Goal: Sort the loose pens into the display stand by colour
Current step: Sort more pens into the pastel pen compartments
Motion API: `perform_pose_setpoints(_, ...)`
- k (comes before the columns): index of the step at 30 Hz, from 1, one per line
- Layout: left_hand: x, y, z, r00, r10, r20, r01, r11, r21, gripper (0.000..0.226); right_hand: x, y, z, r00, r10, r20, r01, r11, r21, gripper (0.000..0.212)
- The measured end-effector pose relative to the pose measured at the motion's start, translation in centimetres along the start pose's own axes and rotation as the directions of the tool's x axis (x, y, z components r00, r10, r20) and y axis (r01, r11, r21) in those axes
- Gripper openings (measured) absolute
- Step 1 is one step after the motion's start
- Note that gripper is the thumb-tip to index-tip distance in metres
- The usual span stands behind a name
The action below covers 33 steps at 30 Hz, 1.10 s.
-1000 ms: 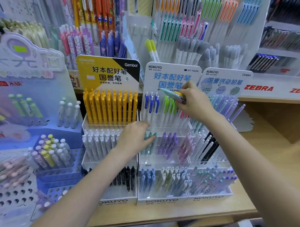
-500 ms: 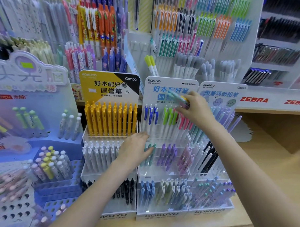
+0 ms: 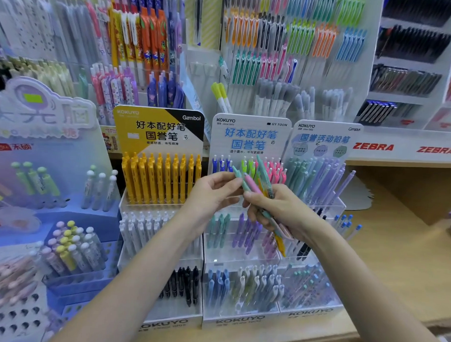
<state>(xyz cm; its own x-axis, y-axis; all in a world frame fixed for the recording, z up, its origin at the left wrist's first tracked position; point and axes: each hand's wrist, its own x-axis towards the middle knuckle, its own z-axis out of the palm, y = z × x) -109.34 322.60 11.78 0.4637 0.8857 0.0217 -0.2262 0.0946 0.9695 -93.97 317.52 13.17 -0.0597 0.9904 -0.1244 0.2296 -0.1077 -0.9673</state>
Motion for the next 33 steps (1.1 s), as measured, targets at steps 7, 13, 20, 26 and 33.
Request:
perform_pose_setpoints(7,-0.5,0.4,-2.3,0.992,0.088,-0.088,-0.065,0.97,0.235,0.007,-0.1,0.9,-0.3,0.876,-0.164,-0.453,0.198,0.98,0.028,0.023)
perform_pose_setpoints(13,-1.9,-2.2,-1.7,0.993,0.093,0.075,-0.119,0.804,0.582,0.012,0.0,0.3,1.8,0.964,-0.164,-0.209,0.133,0.979,-0.157,0.009)
perform_pose_setpoints(20,-1.2,-3.3,-4.6,0.976,0.17,0.139,-0.168,0.169,0.971,0.041,0.7,1.1,0.9,0.945,-0.23,-0.232,0.093,0.871,-0.482,0.014)
perform_pose_setpoints(26,-0.9,-6.2,-6.9,0.983,0.062,0.171,-0.169,-0.047,0.985,0.047,1.2,3.7,1.9,0.915,-0.329,-0.232,0.099,0.742,-0.663,0.02)
perform_pose_setpoints(33,-0.6,-6.3,-7.0,0.982,0.098,0.159,-0.162,0.032,0.986,0.046,2.1,4.2,1.9,0.891,-0.375,-0.258,0.12,0.739,-0.663,0.013)
